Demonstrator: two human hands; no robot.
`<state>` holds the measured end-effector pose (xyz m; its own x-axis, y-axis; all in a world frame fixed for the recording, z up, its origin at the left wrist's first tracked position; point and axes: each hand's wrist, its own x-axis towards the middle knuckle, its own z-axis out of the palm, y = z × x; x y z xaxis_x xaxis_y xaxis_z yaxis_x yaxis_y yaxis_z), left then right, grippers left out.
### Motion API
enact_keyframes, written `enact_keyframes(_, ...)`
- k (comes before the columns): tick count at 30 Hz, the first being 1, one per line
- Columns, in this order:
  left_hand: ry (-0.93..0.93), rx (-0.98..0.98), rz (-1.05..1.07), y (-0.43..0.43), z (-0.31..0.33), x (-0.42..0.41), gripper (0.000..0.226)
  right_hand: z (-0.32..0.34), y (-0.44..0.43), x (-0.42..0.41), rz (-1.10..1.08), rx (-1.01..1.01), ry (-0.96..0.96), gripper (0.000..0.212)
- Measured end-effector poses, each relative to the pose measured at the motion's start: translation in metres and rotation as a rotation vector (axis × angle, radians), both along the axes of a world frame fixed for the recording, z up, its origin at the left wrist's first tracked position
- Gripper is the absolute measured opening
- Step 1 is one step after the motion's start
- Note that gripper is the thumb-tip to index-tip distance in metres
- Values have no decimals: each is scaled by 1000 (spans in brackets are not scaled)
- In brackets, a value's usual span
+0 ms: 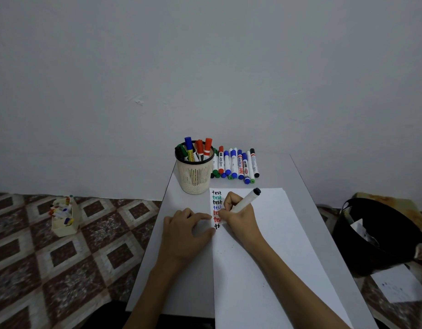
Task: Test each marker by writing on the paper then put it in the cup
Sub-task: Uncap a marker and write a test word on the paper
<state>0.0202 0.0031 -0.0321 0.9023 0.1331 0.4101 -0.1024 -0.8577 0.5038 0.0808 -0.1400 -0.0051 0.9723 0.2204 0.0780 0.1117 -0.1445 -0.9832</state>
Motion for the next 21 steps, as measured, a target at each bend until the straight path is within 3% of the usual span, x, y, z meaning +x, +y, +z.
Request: enact_keyframes(21,22,-14,-5,-1,2,-1,56,3,-4,-1,-59,75,56,31)
